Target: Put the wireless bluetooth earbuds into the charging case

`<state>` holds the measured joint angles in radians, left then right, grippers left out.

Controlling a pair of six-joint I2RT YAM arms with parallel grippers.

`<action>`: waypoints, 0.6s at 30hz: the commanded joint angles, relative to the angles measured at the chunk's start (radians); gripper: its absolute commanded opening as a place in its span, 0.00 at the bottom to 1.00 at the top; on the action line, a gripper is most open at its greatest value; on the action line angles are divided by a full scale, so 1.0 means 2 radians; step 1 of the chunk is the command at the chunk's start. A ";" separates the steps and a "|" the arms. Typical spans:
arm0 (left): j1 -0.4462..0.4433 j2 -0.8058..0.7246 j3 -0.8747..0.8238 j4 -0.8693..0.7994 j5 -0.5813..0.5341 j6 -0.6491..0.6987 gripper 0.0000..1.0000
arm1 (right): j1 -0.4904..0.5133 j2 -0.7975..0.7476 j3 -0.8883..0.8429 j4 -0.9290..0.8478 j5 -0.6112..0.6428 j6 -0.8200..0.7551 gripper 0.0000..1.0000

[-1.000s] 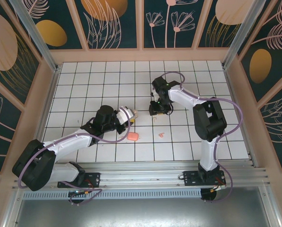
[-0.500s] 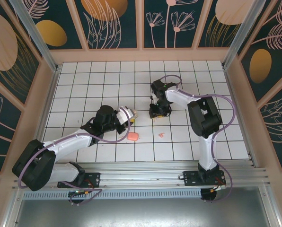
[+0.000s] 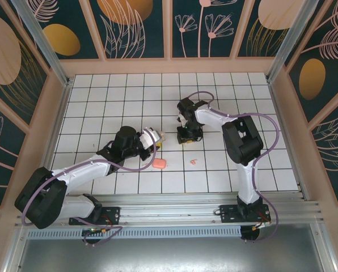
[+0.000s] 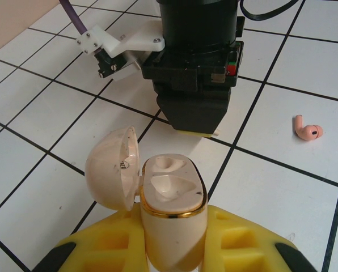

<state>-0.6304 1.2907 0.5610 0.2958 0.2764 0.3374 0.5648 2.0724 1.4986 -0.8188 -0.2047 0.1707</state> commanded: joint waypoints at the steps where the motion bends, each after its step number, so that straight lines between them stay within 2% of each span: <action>1: -0.002 -0.004 0.005 0.014 0.002 -0.002 0.05 | 0.003 0.012 0.000 -0.001 0.018 0.006 0.32; 11: -0.002 -0.005 0.000 0.024 0.005 -0.005 0.05 | 0.003 -0.005 -0.017 0.031 0.021 0.009 0.26; 18: -0.002 -0.001 -0.036 0.118 0.024 -0.048 0.05 | -0.003 -0.070 -0.064 0.108 0.007 0.024 0.23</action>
<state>-0.6304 1.2907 0.5220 0.4019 0.2886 0.3004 0.5644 2.0132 1.4055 -0.7078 -0.1844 0.1902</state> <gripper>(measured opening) 0.196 0.234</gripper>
